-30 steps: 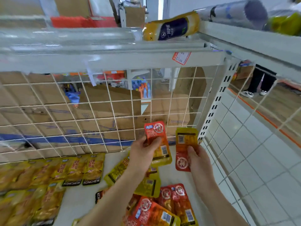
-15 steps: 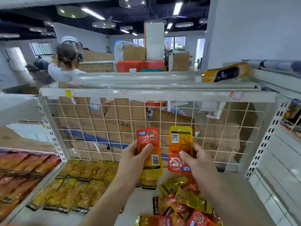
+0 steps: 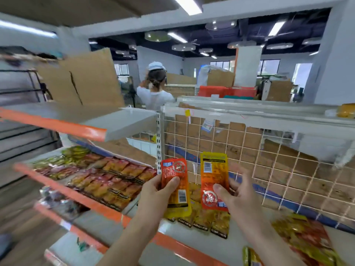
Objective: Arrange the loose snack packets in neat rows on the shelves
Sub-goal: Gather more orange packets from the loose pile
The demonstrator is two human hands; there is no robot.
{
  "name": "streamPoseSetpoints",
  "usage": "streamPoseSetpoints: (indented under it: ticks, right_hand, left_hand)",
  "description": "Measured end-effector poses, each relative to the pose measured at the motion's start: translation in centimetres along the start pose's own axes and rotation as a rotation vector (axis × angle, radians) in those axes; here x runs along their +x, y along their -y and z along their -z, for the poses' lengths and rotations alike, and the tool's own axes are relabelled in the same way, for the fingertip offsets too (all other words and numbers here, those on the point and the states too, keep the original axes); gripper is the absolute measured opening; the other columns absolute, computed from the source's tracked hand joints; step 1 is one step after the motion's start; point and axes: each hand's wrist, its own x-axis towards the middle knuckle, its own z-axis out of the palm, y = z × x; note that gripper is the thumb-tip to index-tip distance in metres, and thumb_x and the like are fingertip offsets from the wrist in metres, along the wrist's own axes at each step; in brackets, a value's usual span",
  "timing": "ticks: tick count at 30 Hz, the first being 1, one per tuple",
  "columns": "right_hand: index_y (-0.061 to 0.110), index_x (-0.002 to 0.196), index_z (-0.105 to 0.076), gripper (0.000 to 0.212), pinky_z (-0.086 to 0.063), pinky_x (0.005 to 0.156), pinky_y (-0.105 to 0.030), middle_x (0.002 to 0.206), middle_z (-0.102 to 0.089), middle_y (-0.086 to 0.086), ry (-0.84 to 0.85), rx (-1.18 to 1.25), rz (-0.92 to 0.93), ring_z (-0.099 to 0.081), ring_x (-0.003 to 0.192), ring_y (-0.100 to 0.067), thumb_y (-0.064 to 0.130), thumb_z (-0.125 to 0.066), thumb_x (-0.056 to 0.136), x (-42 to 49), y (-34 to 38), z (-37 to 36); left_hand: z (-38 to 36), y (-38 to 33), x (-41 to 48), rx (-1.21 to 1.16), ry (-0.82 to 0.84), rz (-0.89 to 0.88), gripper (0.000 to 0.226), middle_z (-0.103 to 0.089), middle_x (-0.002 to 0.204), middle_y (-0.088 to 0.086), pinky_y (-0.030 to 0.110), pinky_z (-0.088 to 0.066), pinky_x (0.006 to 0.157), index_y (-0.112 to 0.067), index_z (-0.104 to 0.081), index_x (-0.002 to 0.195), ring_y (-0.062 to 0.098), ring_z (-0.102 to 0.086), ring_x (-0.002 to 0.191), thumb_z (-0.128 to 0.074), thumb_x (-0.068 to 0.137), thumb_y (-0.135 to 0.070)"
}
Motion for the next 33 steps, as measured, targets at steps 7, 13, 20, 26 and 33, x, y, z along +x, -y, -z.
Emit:
streamPoseSetpoints:
  ticks: [7,13,20,26,33]
  right_hand:
    - [0.038,0.111,-0.047,0.038,-0.059,0.064,-0.024,0.091,-0.075,0.011,0.148,-0.068,0.021,-0.073,0.077,-0.014,0.009,-0.064,0.094,-2.7,-0.7,-7.5]
    - [0.033,0.089,-0.062,0.024,-0.055,0.061,-0.021,0.091,-0.071,0.003,0.195,-0.157,0.053,-0.069,0.082,-0.012,0.01,-0.066,0.092,-2.7,-2.3,-9.2]
    - [0.029,0.095,-0.066,0.017,-0.06,0.07,-0.026,0.095,-0.07,0.014,0.271,-0.133,0.03,-0.068,0.09,-0.008,0.012,-0.064,0.094,-1.3,-2.2,-10.4]
    - [0.027,0.095,-0.075,0.039,-0.06,0.084,-0.043,0.098,-0.073,0.003,0.293,0.04,-0.071,-0.07,0.094,-0.019,0.001,-0.047,0.1,-0.7,-1.9,-13.0]
    - [0.026,0.093,-0.076,0.043,-0.061,0.081,-0.041,0.093,-0.072,0.001,0.304,0.044,-0.072,-0.07,0.093,-0.021,-0.002,-0.044,0.101,0.2,-1.3,-18.1]
  left_hand:
    - [8.0,1.2,-1.7,-0.034,-0.124,0.048,0.013,-0.078,0.091,0.01,0.045,-0.06,0.075,-0.013,-0.072,0.104,0.03,-0.075,0.081,-0.069,0.092,-0.017]
    - [9.7,1.8,-2.0,-0.074,-0.178,0.085,0.011,-0.078,0.086,0.008,0.036,-0.059,0.061,-0.011,-0.071,0.102,0.025,-0.075,0.072,-0.069,0.092,-0.016]
    - [10.6,1.5,-2.4,-0.104,-0.226,0.135,0.016,-0.078,0.087,0.009,0.044,-0.06,0.077,-0.013,-0.07,0.102,0.028,-0.075,0.076,-0.072,0.089,-0.022]
    - [12.6,1.1,-1.7,-0.153,-0.274,0.128,0.017,-0.077,0.092,0.013,0.047,-0.06,0.082,-0.009,-0.071,0.103,0.034,-0.074,0.084,-0.072,0.09,-0.019]
    - [17.6,0.8,0.4,-0.164,-0.265,0.152,0.018,-0.076,0.094,0.019,0.067,-0.053,0.087,-0.009,-0.069,0.104,0.047,-0.071,0.091,-0.071,0.091,-0.021]
